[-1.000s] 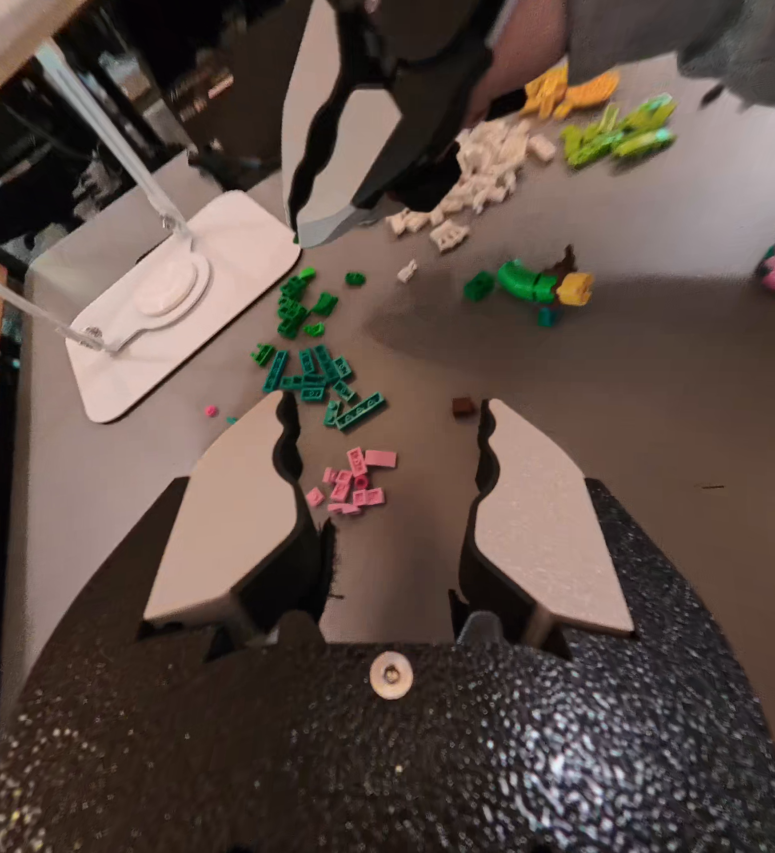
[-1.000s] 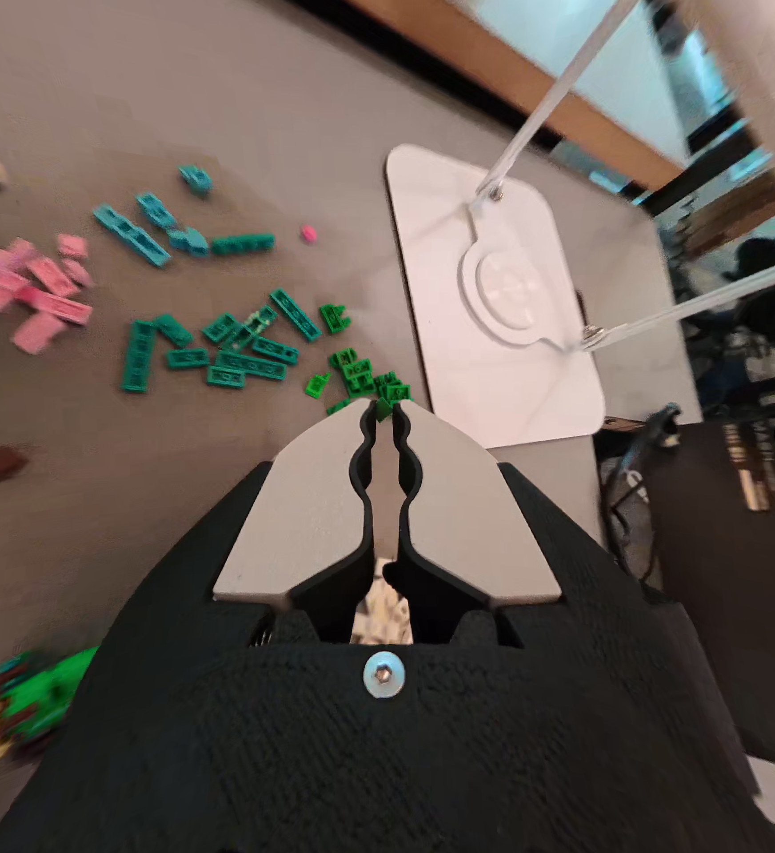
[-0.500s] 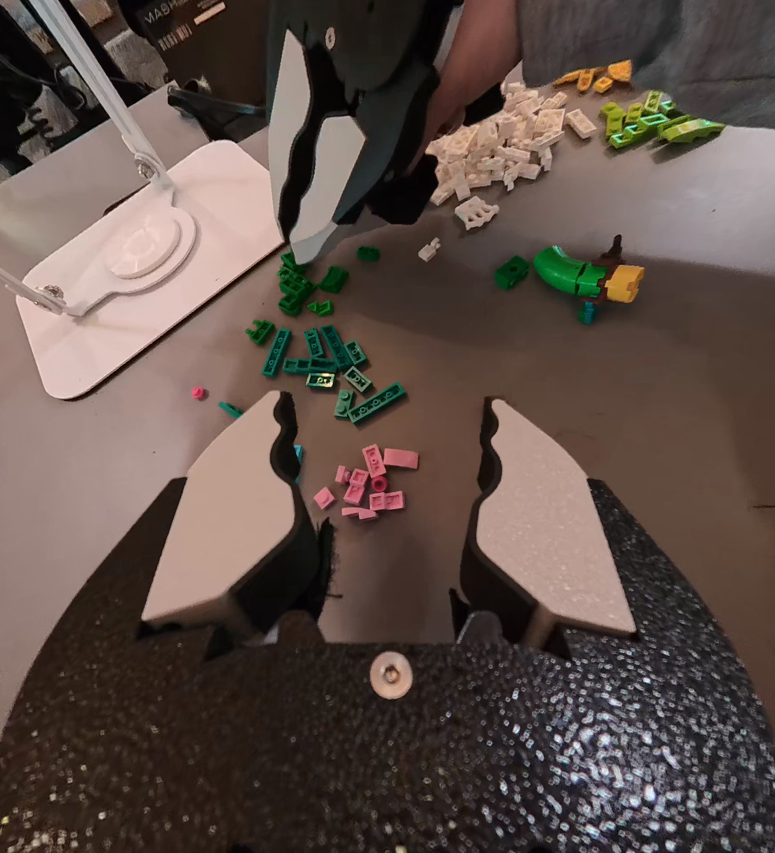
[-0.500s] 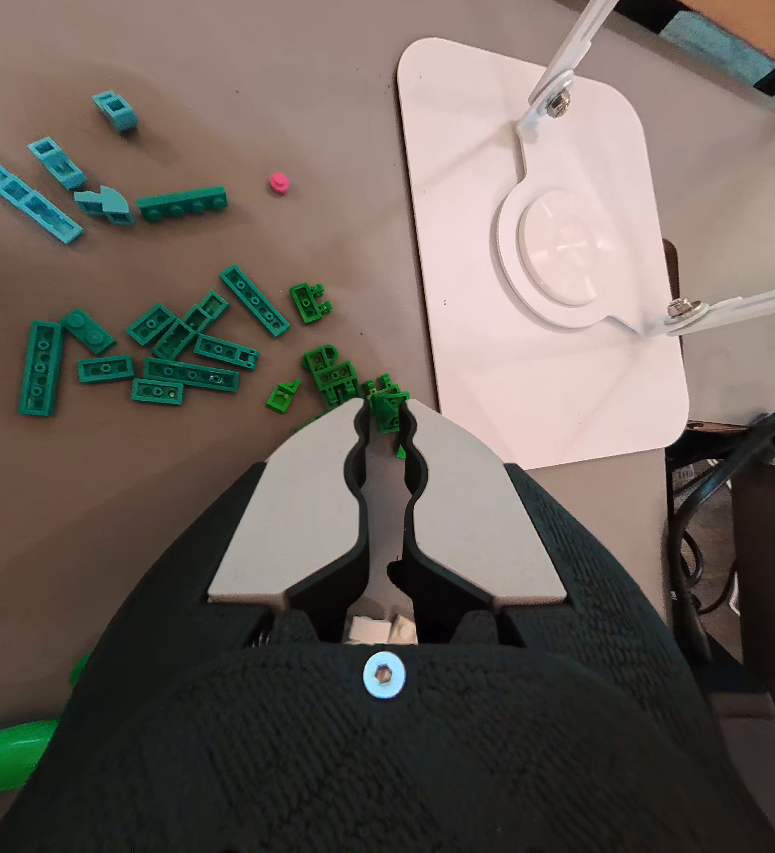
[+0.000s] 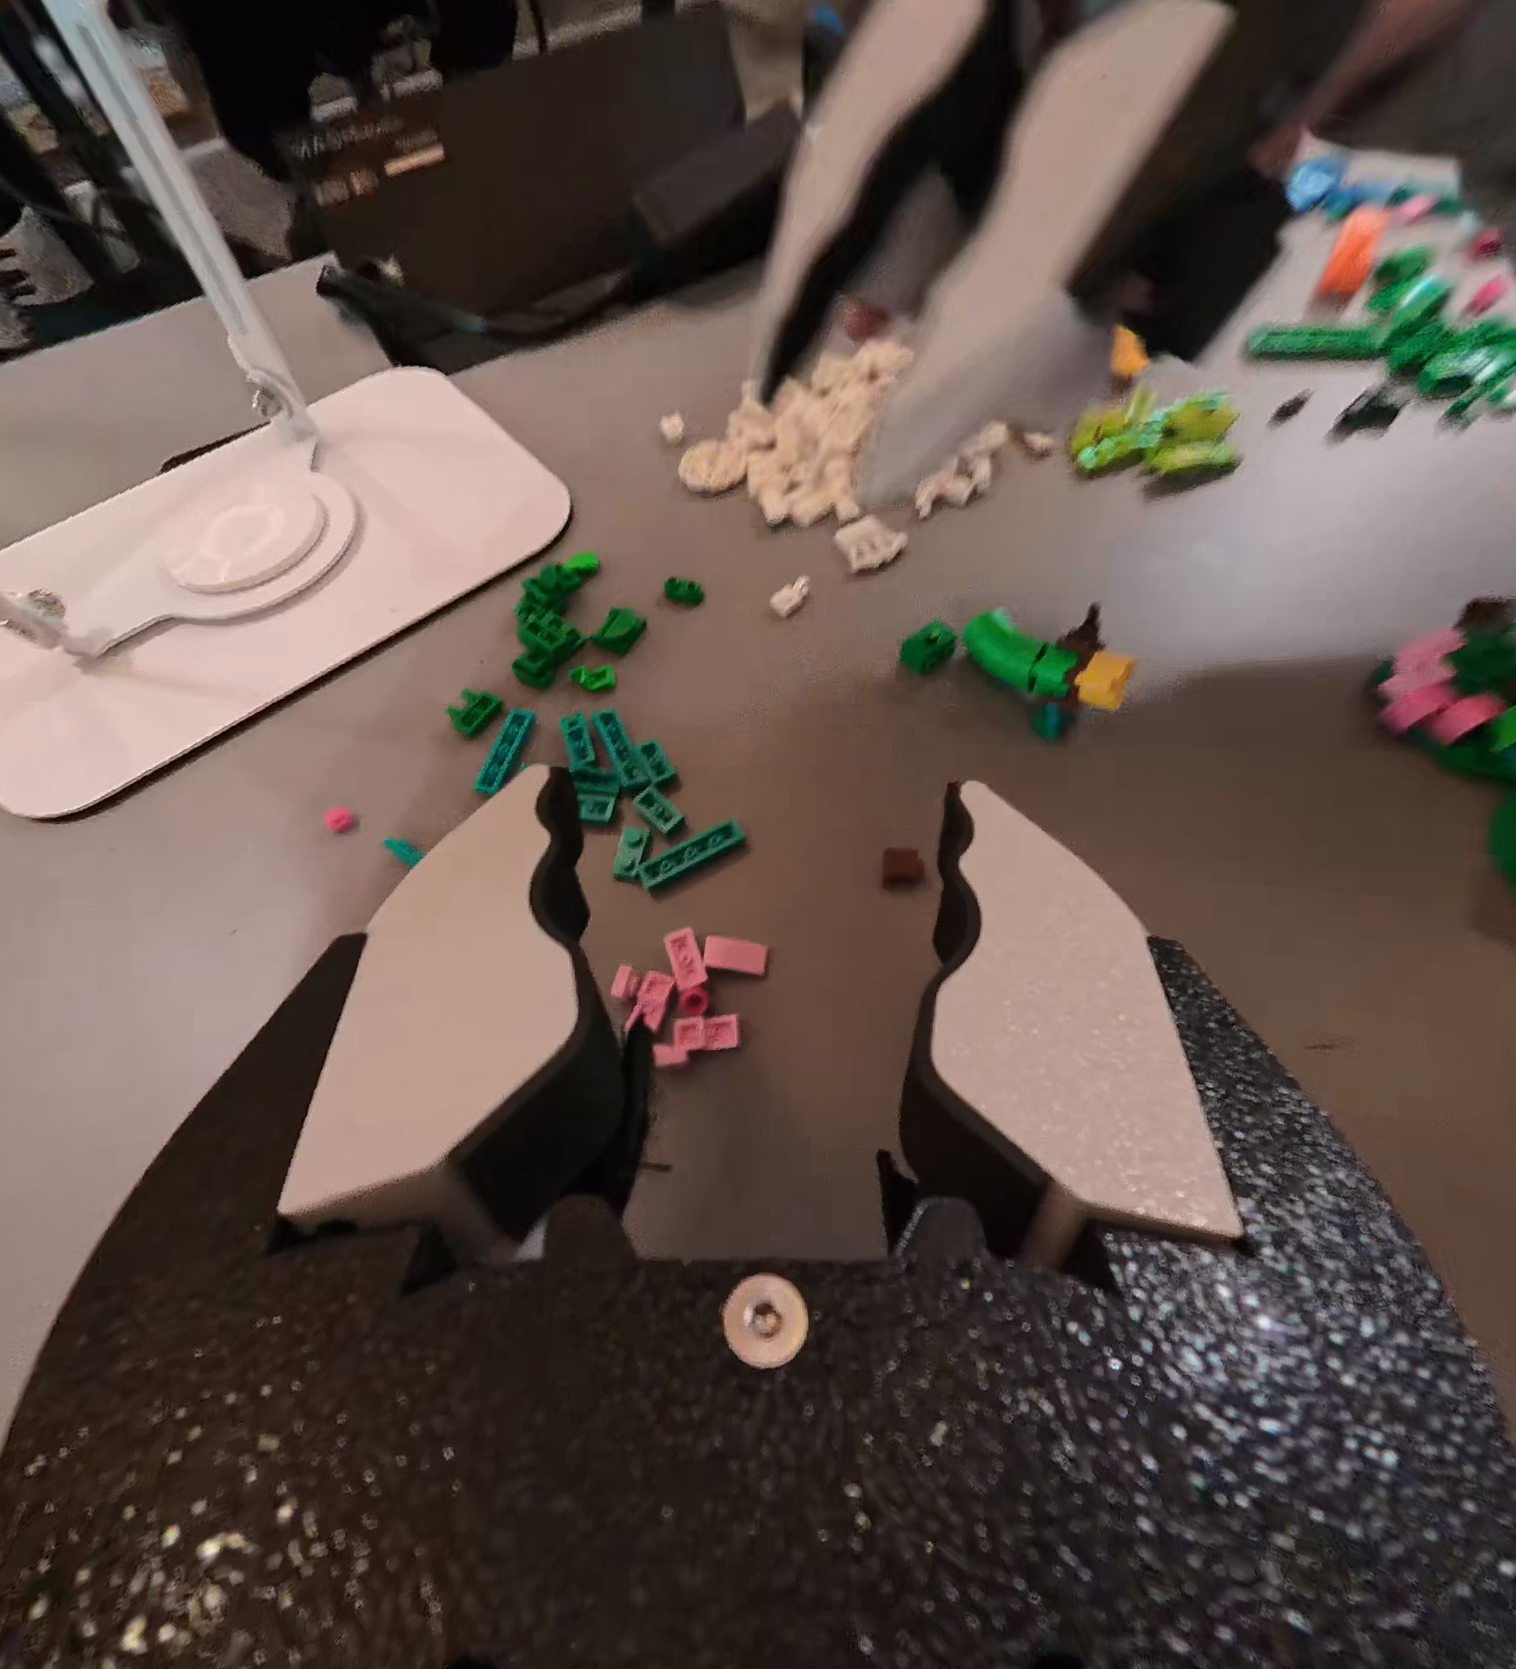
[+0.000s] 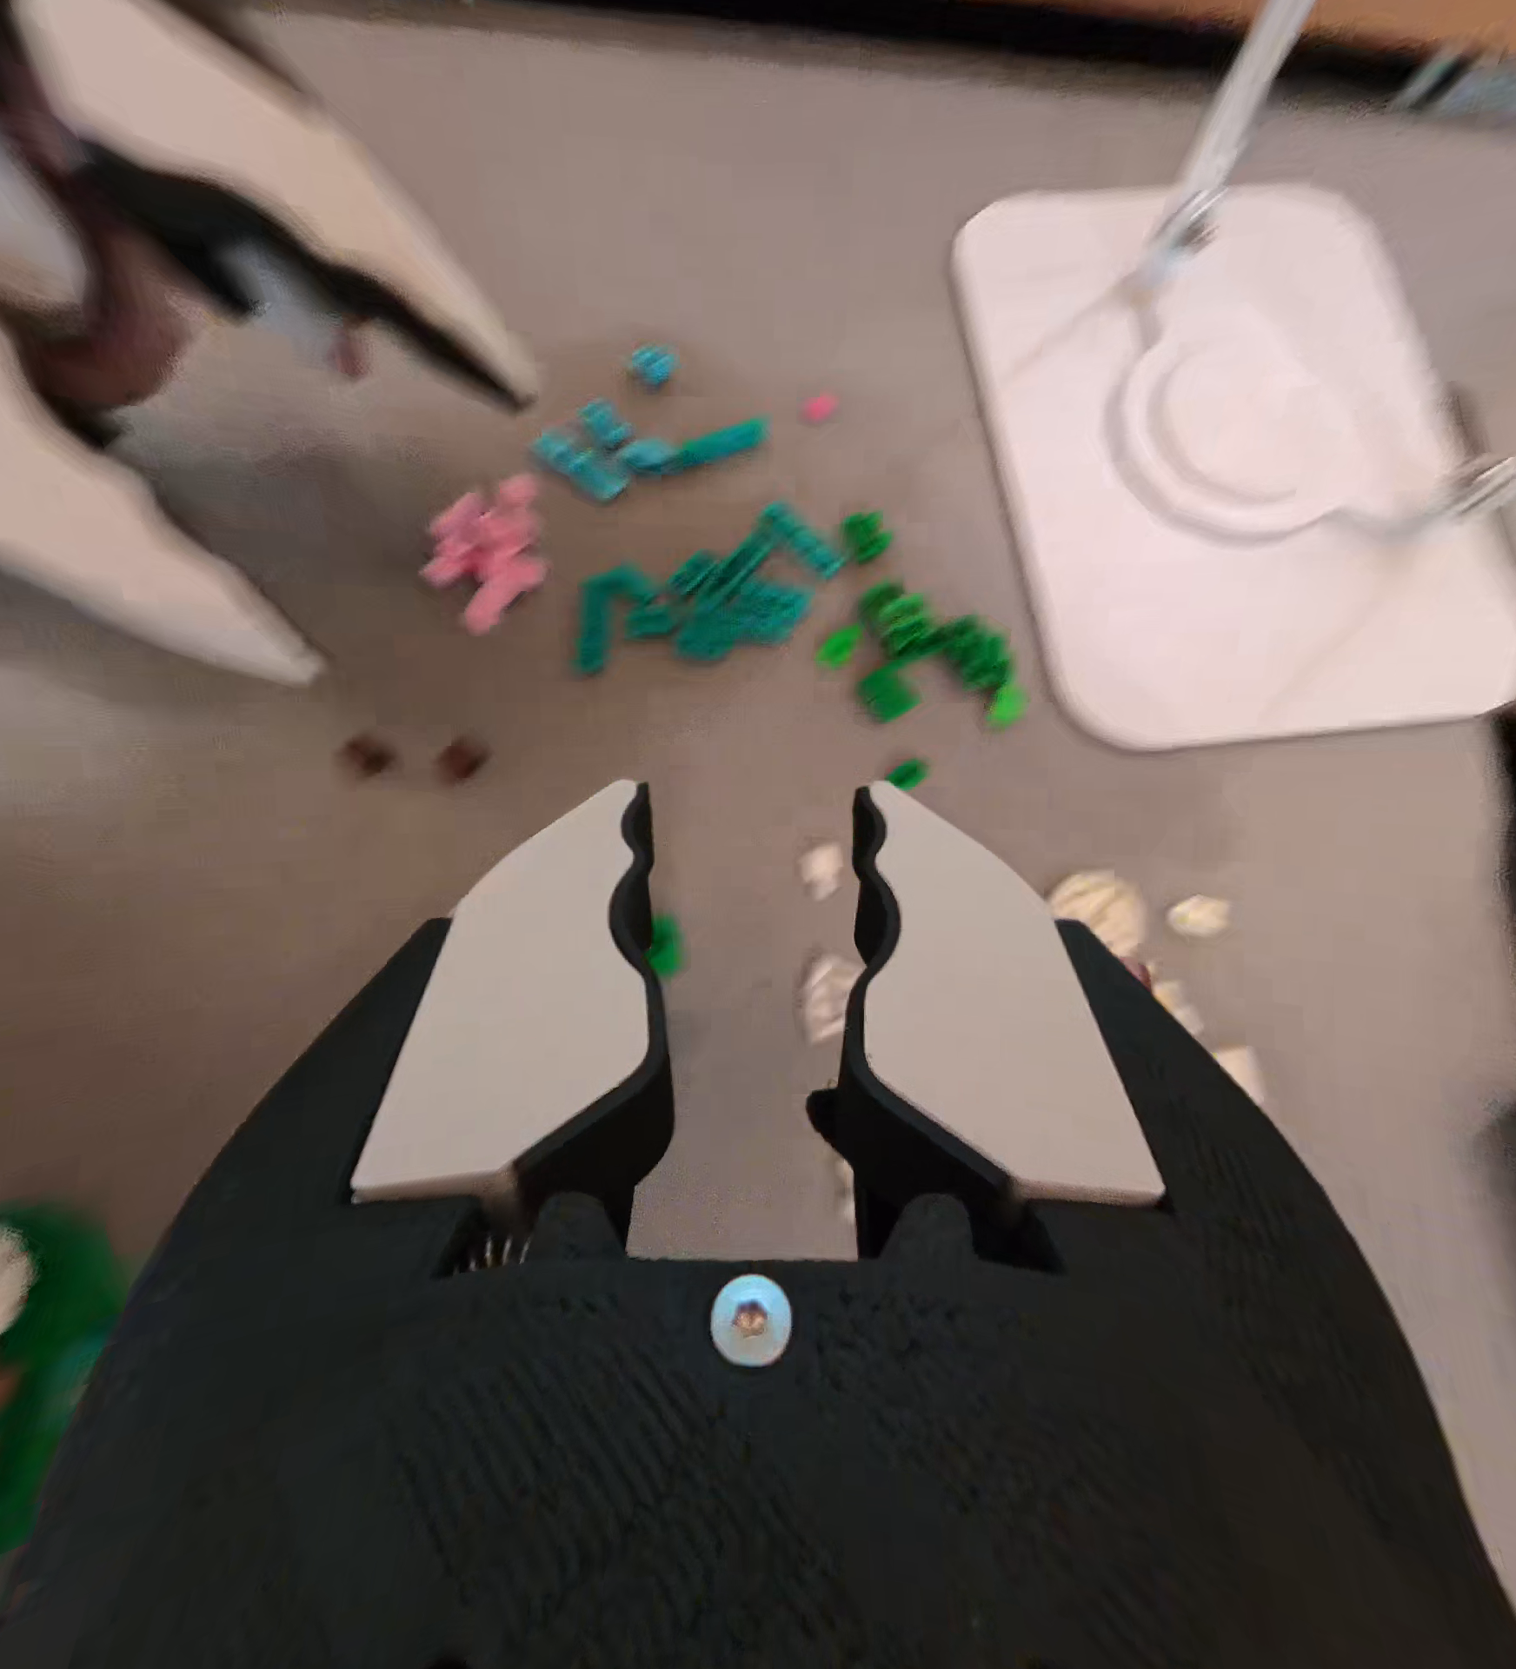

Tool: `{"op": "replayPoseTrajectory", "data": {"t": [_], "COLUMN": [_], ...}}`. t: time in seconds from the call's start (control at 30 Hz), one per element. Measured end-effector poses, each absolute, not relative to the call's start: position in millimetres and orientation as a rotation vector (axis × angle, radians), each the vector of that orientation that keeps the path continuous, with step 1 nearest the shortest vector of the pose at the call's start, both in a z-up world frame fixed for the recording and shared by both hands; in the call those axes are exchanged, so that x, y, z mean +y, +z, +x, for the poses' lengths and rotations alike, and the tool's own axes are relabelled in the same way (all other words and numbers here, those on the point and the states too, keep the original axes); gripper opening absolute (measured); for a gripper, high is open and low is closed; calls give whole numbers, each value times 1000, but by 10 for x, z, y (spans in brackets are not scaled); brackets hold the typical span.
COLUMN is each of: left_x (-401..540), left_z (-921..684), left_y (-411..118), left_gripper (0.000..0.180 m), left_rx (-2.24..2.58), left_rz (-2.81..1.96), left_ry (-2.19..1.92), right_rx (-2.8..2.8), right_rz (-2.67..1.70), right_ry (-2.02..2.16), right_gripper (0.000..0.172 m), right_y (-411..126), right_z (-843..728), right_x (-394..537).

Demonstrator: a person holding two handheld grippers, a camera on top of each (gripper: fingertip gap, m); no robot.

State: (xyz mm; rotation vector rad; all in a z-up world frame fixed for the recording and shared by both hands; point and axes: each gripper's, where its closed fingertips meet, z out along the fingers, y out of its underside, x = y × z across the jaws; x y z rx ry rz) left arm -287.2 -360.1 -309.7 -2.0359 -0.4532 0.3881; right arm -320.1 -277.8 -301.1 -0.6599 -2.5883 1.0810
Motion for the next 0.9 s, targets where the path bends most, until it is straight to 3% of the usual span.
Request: {"op": "replayPoseTrajectory", "data": {"t": [0.07, 0.17, 0.33, 0.57, 0.67, 0.9], "left_x": [-3547, -3496, -3341, -3185, -3149, -2962], "left_z": [-2863, -2961, -2928, -2746, -2674, -2471], "left_y": [-2998, -2861, -2751, -2803, -2834, -2884], "left_gripper": [80, 100, 103, 100, 97, 80], "left_rx": [-447, -484, -439, -429, -434, -456], "left_rz": [-1986, -1938, -1926, -1917, -1913, -1855], "left_ry": [346, 405, 409, 374, 327, 119], "right_rx": [-2704, -2694, -2661, -2697, -2709, -2384], "right_rz": [-699, -719, -693, -596, -551, -299], "right_ry": [1094, 1062, 1019, 960, 949, 999], "right_gripper": [45, 44, 44, 34, 9, 4], "right_y": [-3072, -3194, -3441, -3659, -3685, -3325], "right_z": [-2802, -2506, -2292, -2363, -2385, -2383], "right_x": [-2669, -2516, -2472, -2542, -2559, -2598]}}
